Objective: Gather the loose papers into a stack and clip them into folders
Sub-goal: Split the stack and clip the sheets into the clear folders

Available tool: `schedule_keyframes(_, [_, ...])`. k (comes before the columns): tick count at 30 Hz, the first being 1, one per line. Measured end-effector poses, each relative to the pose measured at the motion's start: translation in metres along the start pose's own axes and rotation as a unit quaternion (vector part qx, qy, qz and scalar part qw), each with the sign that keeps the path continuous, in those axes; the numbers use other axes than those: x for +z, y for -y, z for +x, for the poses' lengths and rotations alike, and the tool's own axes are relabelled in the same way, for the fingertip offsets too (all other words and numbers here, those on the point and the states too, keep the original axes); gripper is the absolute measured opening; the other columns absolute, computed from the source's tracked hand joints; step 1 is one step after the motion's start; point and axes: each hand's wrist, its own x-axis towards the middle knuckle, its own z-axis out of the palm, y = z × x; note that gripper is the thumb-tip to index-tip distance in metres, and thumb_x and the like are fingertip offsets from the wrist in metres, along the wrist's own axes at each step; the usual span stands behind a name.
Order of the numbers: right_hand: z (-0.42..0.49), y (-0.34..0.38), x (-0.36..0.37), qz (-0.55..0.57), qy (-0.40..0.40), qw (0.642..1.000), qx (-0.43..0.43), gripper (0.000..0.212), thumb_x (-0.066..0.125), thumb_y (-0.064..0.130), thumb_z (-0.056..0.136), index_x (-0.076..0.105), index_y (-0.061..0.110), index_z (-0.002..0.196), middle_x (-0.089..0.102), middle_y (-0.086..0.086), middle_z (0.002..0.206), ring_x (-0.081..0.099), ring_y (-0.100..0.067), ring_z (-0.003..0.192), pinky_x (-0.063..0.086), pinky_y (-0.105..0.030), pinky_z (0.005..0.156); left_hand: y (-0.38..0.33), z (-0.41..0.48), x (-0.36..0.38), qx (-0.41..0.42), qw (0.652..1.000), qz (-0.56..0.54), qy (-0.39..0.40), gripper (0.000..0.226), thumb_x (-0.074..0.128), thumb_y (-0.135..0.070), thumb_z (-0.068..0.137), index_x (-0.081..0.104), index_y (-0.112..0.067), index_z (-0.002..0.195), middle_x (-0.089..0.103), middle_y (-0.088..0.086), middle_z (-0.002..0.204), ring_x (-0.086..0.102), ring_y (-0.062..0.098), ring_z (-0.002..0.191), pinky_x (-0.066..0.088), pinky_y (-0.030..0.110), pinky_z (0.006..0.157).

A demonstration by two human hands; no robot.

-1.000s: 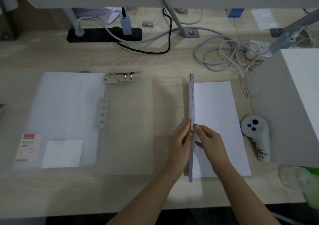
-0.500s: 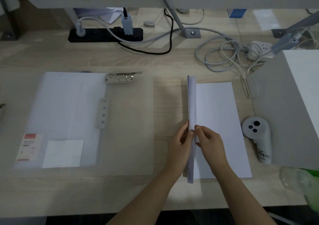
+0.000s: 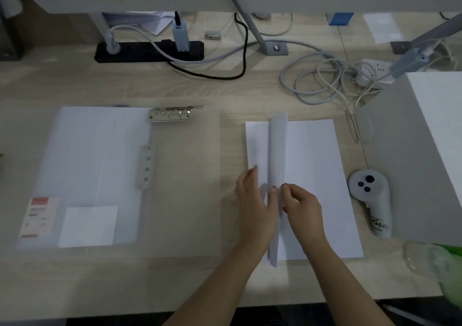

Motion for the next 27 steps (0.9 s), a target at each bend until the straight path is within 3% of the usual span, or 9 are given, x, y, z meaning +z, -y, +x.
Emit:
schedule_keyframes(4, [-0.002, -0.002, 0.0, -0.01, 0.025, 1.0, 0.009, 0.035, 0.043, 0.033, 0.096, 0.068, 0.013, 0.11, 0.071, -0.003, 0.104, 0.064, -0.013, 0.094, 0.052, -0.028, 0.088, -0.016, 0.004, -0.003, -0.106, 0.975, -0.14, 0.134, 0.025, 0.041, -0.033, 0.097, 0.043, -0.027, 0.12, 0.052, -0.015, 0.106, 0.055, 0.001, 0.102, 0.041, 0.009, 0.08])
schedule_keyframes(7, [-0.004, -0.002, 0.0, 0.001, 0.022, 0.999, 0.027, 0.036, 0.037, 0.033, 0.098, 0.064, 0.018, 0.116, 0.065, 0.001, 0.119, 0.059, -0.015, 0.113, 0.047, -0.038, 0.101, -0.014, 0.013, -0.002, -0.137, 0.978, -0.086, 0.135, 0.043, 0.035, -0.032, 0.099, 0.032, -0.014, 0.138, 0.044, -0.008, 0.13, 0.044, 0.018, 0.128, 0.036, 0.019, 0.093])
schedule_keyframes(11, [-0.006, -0.005, -0.001, 0.014, 0.014, 0.999, 0.035, 0.029, 0.038, 0.028, 0.098, 0.063, 0.022, 0.112, 0.062, 0.008, 0.11, 0.058, -0.014, 0.11, 0.046, -0.044, 0.101, -0.008, 0.025, 0.002, -0.157, 0.979, -0.003, 0.126, 0.045, 0.033, -0.017, 0.099, 0.027, -0.009, 0.143, 0.043, 0.009, 0.143, 0.046, 0.026, 0.127, 0.04, 0.033, 0.102])
schedule_keyframes(13, [-0.007, -0.004, -0.006, 0.025, 0.007, 0.999, 0.029, 0.027, 0.038, 0.023, 0.098, 0.062, 0.022, 0.11, 0.062, 0.007, 0.11, 0.058, -0.015, 0.107, 0.049, -0.043, 0.098, -0.009, 0.026, 0.0, -0.147, 0.982, 0.003, 0.121, 0.044, 0.033, -0.014, 0.098, 0.028, -0.009, 0.142, 0.047, 0.009, 0.139, 0.05, 0.025, 0.122, 0.042, 0.03, 0.094])
schedule_keyframes(17, [-0.004, 0.003, -0.029, 0.042, -0.056, 0.997, 0.014, 0.028, 0.043, 0.019, 0.096, 0.056, 0.019, 0.122, 0.058, 0.004, 0.118, 0.053, -0.014, 0.109, 0.042, -0.018, 0.083, -0.019, 0.019, -0.019, -0.1, 0.988, -0.044, 0.11, 0.033, 0.035, -0.013, 0.097, 0.044, -0.011, 0.128, 0.056, 0.003, 0.122, 0.055, 0.021, 0.108, 0.035, 0.022, 0.077])
schedule_keyframes(20, [0.006, 0.01, -0.049, 0.077, -0.104, 0.991, 0.028, 0.042, 0.048, 0.022, 0.095, 0.043, 0.018, 0.136, 0.047, 0.002, 0.132, 0.046, -0.017, 0.122, 0.036, -0.028, 0.094, -0.024, 0.016, -0.044, -0.067, 0.986, -0.1, 0.116, 0.031, 0.039, -0.012, 0.094, 0.049, -0.015, 0.124, 0.056, -0.006, 0.11, 0.053, 0.012, 0.096, 0.039, 0.022, 0.072])
schedule_keyframes(22, [0.012, 0.017, -0.057, 0.113, -0.104, 0.987, 0.036, 0.047, 0.05, 0.024, 0.094, 0.038, 0.019, 0.139, 0.045, 0.001, 0.135, 0.043, -0.02, 0.126, 0.035, -0.033, 0.099, -0.024, 0.015, -0.062, -0.045, 0.983, -0.135, 0.118, 0.029, 0.043, -0.012, 0.093, 0.052, -0.018, 0.12, 0.058, -0.007, 0.11, 0.055, 0.011, 0.098, 0.042, 0.021, 0.078])
schedule_keyframes(24, [0.013, 0.031, -0.053, 0.121, -0.088, 0.988, 0.04, 0.039, 0.049, 0.025, 0.094, 0.043, 0.02, 0.132, 0.054, 0.001, 0.122, 0.049, -0.02, 0.113, 0.04, -0.035, 0.092, -0.018, 0.015, -0.086, -0.026, 0.979, -0.169, 0.113, 0.026, 0.046, -0.014, 0.09, 0.052, -0.023, 0.114, 0.06, -0.006, 0.11, 0.058, 0.011, 0.1, 0.045, 0.022, 0.084])
schedule_keyframes(27, [0.012, 0.052, -0.034, 0.115, -0.07, 0.991, 0.027, 0.015, 0.046, 0.024, 0.095, 0.055, 0.021, 0.105, 0.056, 0.002, 0.084, 0.051, -0.021, 0.087, 0.04, -0.03, 0.067, -0.007, 0.015, -0.123, -0.019, 0.971, -0.217, 0.096, 0.03, 0.049, -0.016, 0.082, 0.051, -0.023, 0.111, 0.061, -0.008, 0.109, 0.058, 0.005, 0.1, 0.045, 0.017, 0.089])
